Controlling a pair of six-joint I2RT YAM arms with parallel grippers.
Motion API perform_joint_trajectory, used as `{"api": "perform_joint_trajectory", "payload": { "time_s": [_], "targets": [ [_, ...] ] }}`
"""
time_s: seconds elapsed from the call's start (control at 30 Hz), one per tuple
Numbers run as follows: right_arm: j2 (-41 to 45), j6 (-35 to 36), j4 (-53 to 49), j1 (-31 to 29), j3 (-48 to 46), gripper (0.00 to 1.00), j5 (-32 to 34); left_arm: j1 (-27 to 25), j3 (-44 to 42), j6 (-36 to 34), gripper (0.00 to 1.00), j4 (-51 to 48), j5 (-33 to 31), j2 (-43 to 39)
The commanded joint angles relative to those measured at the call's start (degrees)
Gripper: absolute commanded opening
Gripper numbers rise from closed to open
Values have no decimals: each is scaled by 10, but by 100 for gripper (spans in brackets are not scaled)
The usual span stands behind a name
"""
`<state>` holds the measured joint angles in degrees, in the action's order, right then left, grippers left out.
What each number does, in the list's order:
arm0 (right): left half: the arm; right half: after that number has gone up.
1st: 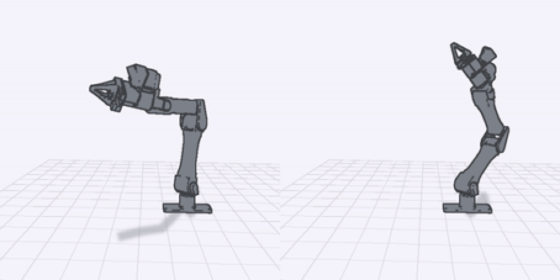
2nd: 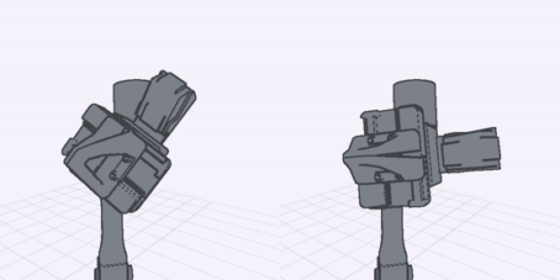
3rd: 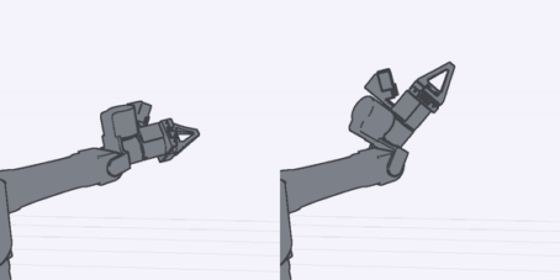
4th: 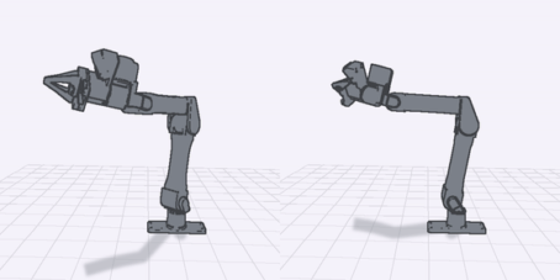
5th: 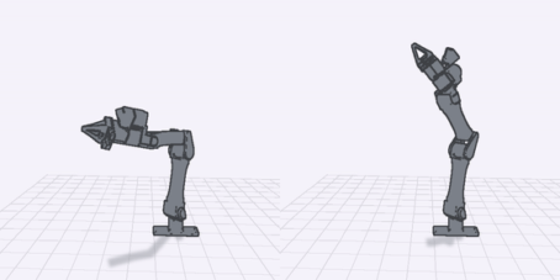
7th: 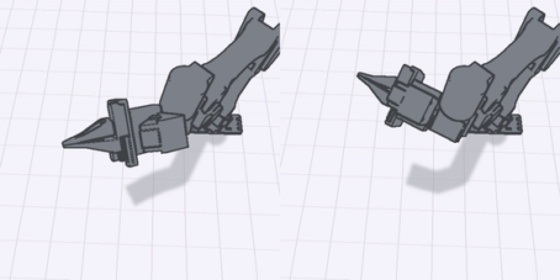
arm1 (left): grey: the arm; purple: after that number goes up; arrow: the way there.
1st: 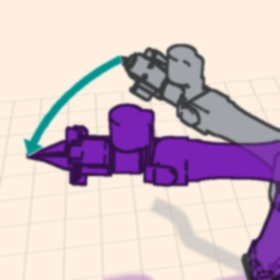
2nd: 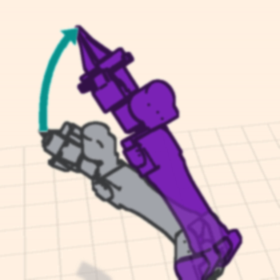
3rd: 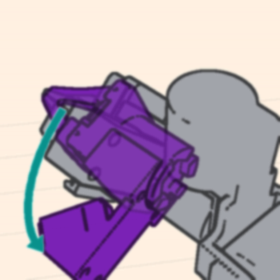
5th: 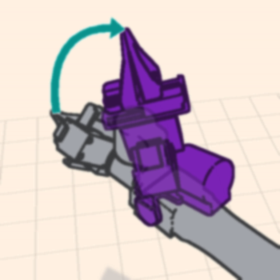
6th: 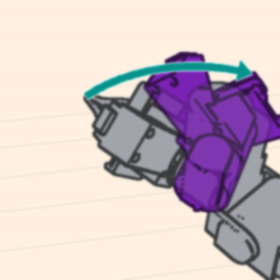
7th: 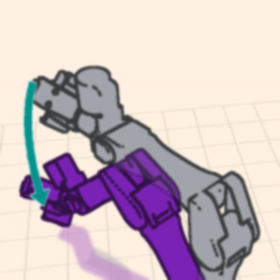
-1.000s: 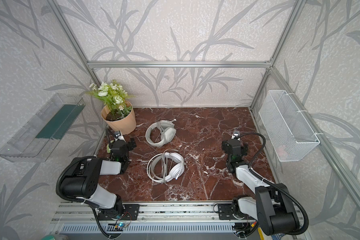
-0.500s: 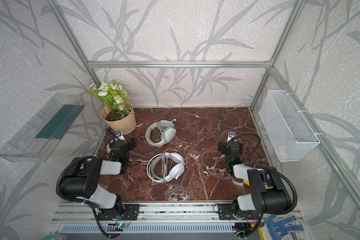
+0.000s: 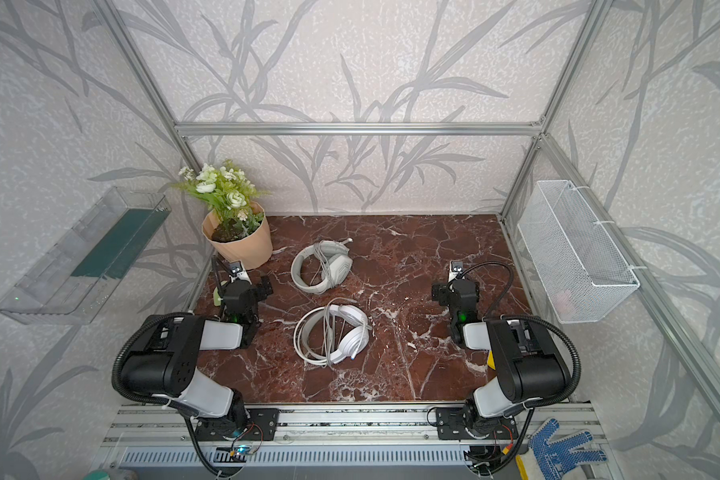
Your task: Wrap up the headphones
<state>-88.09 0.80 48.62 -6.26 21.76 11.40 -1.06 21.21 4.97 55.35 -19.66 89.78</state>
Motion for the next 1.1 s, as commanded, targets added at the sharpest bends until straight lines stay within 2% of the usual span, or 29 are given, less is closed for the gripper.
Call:
{"api": "perform_joint_trajectory", "payload": {
  "time_s": [0.0,0.3,0.93,1.07],
  "targets": [
    [-2,8,30,0,-2,99,-3,-4,-5,-14,99,18,-11,6],
    [-10,9,52,0,-7,99,-3,-18,-6,-24,99,27,-30,10],
    [-10,11,50,0,-7,99,-5,-16,-6,-25,99,28,-28,10],
    [-12,22,44,0,-1,99,-37,-17,-6,-24,99,28,-28,10]
  ]
}}
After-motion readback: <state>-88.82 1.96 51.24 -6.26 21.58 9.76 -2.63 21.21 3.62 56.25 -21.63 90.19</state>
